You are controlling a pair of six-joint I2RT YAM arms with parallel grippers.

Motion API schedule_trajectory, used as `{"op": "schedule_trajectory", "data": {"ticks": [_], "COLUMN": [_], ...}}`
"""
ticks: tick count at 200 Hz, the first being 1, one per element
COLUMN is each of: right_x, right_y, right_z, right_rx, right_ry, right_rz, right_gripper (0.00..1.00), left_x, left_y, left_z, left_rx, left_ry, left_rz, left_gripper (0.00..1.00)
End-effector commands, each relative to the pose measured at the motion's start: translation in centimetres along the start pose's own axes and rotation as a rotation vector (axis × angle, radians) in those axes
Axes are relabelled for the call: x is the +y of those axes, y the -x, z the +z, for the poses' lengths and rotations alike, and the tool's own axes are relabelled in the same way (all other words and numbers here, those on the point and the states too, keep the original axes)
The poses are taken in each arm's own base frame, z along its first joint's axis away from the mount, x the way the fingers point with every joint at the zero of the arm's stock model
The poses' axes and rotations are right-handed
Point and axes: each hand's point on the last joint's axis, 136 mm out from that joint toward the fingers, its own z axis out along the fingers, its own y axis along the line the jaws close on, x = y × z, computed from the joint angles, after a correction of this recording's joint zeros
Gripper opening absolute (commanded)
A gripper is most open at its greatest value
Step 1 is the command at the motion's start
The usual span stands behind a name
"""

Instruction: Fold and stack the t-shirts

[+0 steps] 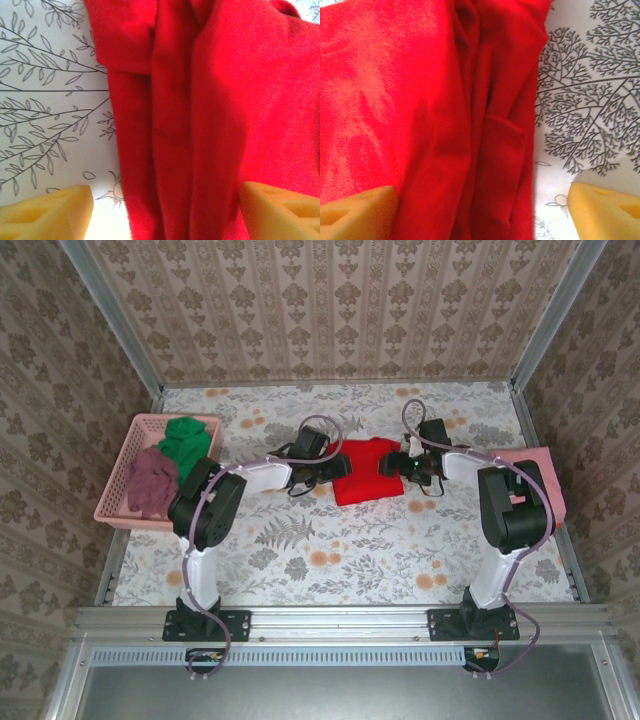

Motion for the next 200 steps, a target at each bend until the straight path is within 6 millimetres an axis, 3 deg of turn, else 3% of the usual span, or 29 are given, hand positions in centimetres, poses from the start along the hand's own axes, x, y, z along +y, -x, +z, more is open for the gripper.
{"op": "schedule_trajectory", "data": {"ticks": [1, 35, 75, 140, 163, 183, 194, 200], "right_x": [1.6, 2.6, 3.6, 6.8, 7.3, 6.4, 6.1, 5.8], "right_y": [-0.2, -0.8, -0.7, -0.3, -0.3, -0.2, 0.1, 0.3], "right_z": [0.7, 1.5, 1.7, 3.1, 3.6, 3.9, 3.7, 3.5], "right_rx": [0.029, 0.065, 0.065, 0.072, 0.082, 0.076, 0.065, 0.056], "right_ry": [0.091, 0.137, 0.112, 0.215, 0.232, 0.189, 0.171, 0.156], "right_rz": [0.012, 0.002, -0.034, -0.039, -0.039, -0.041, -0.046, -0.047], "right_gripper": [0.84, 0.73, 0.67, 0.62, 0.49, 0.18, 0.00, 0.00], "left_x": [0.3, -0.4, -0.9, -0.5, -0.6, -0.6, -0.4, -0.5], "left_y": [-1.7, -2.6, -3.0, -3.7, -3.6, -3.6, -3.4, -3.1], "left_z": [1.4, 2.0, 2.6, 3.2, 3.3, 3.2, 3.0, 2.7], "left_rx": [0.062, 0.089, 0.103, 0.121, 0.119, 0.111, 0.094, 0.076], "left_ry": [0.032, 0.006, -0.021, -0.033, -0.040, -0.035, -0.027, -0.027], "left_rz": [0.025, 0.014, 0.005, -0.011, -0.012, -0.005, -0.001, 0.005], "left_gripper": [0.71, 0.51, 0.34, 0.32, 0.32, 0.35, 0.44, 0.52]}}
